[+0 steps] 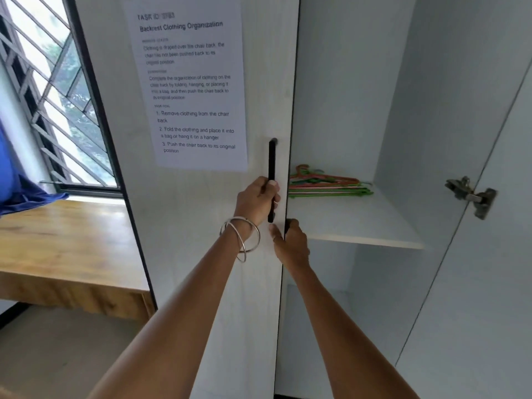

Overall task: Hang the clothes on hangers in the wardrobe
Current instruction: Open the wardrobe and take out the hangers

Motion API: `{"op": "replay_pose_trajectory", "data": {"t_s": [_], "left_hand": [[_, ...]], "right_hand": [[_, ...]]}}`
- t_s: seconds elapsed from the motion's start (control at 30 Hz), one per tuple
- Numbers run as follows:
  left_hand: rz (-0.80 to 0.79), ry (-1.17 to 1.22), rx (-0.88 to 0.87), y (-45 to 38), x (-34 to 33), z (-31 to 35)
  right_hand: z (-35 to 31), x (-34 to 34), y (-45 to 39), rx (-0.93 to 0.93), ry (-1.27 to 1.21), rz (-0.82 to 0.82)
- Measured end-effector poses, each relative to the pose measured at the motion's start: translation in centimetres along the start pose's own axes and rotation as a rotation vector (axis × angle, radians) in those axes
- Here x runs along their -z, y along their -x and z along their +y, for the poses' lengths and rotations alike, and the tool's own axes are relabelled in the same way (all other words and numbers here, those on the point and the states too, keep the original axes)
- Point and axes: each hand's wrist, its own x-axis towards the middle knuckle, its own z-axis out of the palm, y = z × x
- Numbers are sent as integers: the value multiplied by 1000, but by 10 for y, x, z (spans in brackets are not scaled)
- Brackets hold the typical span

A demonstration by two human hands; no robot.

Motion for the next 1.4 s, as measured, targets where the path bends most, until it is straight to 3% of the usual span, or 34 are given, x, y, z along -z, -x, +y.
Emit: {"op": "replay_pose_trajectory", "data": {"t_s": [0.1, 0.27, 0.4, 0.6, 0.7, 0.93, 1.27, 1.33, 1.4], "left_hand": [[-7, 29, -68, 24, 10, -6], [80, 386, -24, 84, 34, -7], [110, 507, 34, 122, 79, 5], [313, 597, 100, 176, 152, 12], [488, 537, 132, 188, 178, 16], [1016, 179, 265, 216, 245, 25], [1097, 119, 334, 225, 291, 12], [1317, -167, 347, 223, 291, 9], [1590, -525, 101, 221, 284, 15]], "right_hand": [[12, -1, 19, 301, 122, 168], [12, -17, 80, 604, 226, 209], [-12, -20, 118, 856, 137, 244], [-62, -48, 167, 1162, 126, 116], [-89, -68, 185, 1180, 149, 28], [-147, -135, 247, 1119, 93, -393], [-176, -168, 257, 970, -152, -704], [-177, -162, 247, 967, -206, -794], [-177, -155, 238, 879, -296, -922]]}}
